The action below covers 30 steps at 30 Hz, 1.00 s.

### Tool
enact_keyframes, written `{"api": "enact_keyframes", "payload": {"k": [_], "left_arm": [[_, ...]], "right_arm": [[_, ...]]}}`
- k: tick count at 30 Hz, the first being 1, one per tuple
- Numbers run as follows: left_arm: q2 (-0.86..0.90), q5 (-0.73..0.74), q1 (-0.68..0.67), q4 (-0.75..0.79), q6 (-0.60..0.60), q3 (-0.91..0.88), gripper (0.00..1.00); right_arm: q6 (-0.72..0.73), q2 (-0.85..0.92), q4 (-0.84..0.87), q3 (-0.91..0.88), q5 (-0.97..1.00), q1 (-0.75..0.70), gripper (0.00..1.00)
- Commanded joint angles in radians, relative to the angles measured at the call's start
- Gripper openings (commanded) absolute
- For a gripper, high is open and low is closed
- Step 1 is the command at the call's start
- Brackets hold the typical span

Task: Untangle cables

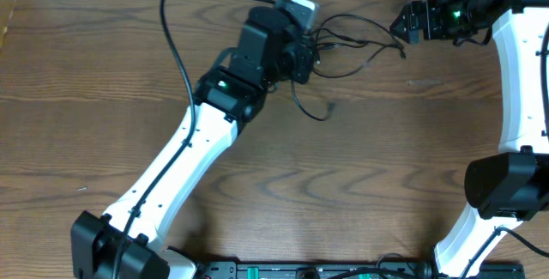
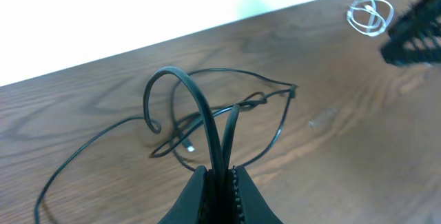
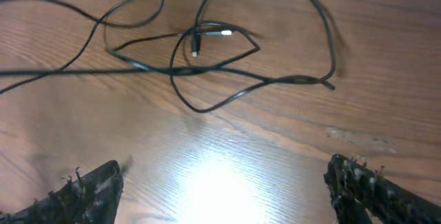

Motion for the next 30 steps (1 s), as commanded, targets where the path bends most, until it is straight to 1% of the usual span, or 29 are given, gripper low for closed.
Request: {"api": "enact_keyframes", "payload": {"k": [1,6,12,16,19,23,26,28,30], "left_arm": [[-0.054,-0.010,0.040,0.014,-0.010,0.059,0.07],[-0.068,-0.010,0.076,0.016,-0.036,0.059,0.07],[-0.068,-0.014,0.090,0.014,-0.067,0.059,0.07],[-0.068,-0.040,0.103,0.016,-0.119,0.059,0.07],[-0.068,-0.040,0.118,0.016,-0.153,0.059,0.07],[-0.068,-0.039,0.127,0.016,-0.172,0.059,0.07],[-0.068,-0.039,0.126,0.015,-0.172,0.059,0.07],[-0.068,-0.039,0.127,0.012,-0.172,0.059,0.08],[-0.068,-0.039,0.127,0.008,-0.172,0.059,0.07]], "right_arm": [[0.010,0.007,0.004,-0.035,-0.032,0.032,0.89],[0.104,0.007,0.053,-0.110,-0.032,0.055,0.87],[0.233,0.007,0.158,-0.219,-0.033,0.104,0.84],[0.299,0.007,0.229,-0.285,-0.033,0.147,0.83],[0.381,0.007,0.297,-0.331,-0.031,0.176,0.82],[0.571,0.007,0.439,-0.420,0.038,0.214,0.81],[0.675,0.007,0.583,-0.498,0.051,0.240,0.77],[0.751,0.007,0.721,-0.560,0.064,0.257,0.73],[0.821,0.007,0.843,-0.611,0.100,0.271,0.72]]}}
